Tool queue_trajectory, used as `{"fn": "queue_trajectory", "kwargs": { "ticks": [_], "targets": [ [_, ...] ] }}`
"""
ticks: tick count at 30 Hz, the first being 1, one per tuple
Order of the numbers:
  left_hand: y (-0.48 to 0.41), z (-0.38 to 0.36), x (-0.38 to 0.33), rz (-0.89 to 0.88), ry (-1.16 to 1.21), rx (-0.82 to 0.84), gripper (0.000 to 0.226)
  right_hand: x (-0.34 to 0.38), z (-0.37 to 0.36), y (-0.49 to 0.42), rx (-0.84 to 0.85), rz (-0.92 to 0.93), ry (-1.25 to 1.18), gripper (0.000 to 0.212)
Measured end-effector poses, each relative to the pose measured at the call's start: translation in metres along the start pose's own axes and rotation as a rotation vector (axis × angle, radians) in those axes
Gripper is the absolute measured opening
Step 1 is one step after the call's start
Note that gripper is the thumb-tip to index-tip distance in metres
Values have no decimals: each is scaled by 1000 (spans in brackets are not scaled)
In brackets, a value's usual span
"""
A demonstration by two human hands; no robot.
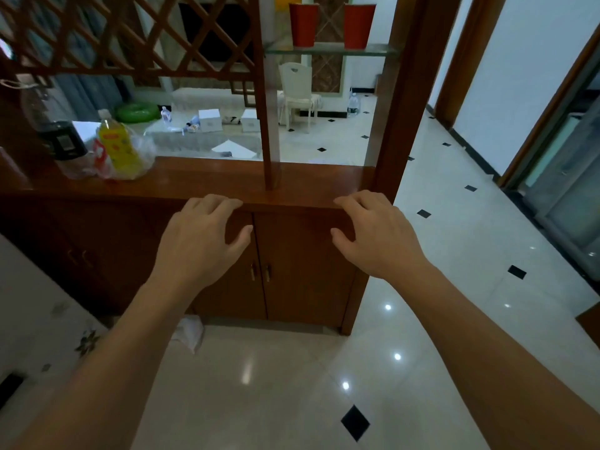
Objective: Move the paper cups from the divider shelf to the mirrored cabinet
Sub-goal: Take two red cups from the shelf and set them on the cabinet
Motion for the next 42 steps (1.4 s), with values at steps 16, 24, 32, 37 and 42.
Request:
{"fn": "queue_trajectory", "kwargs": {
  "ticks": [16,24,32,37,42],
  "targets": [
    [-209,-75,-13,-21,53,-74,51,-98,-20,-187,-171,13,21,48],
    [-326,-46,-25,13,122,-254,52,-131,42,-290,-370,99,45,49],
    [-396,4,-26,-51,282,-441,51,-154,89,-357,-527,88,40,55],
    [-438,0,-15,-33,372,-411,57,-183,76,-393,-491,-67,15,71],
    [-476,-26,-2,14,467,-346,66,-201,64,-420,-489,-173,-104,91]
  ]
}}
Point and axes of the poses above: each hand's wrist, its own y-axis away from the middle knuckle, its own z-axis out of the back of the hand, x = y × z, the point moved 9 cm from there along -y, towards the middle knuckle, and after that the axes turned 7 degrees about -y, right-handed, at the moved point
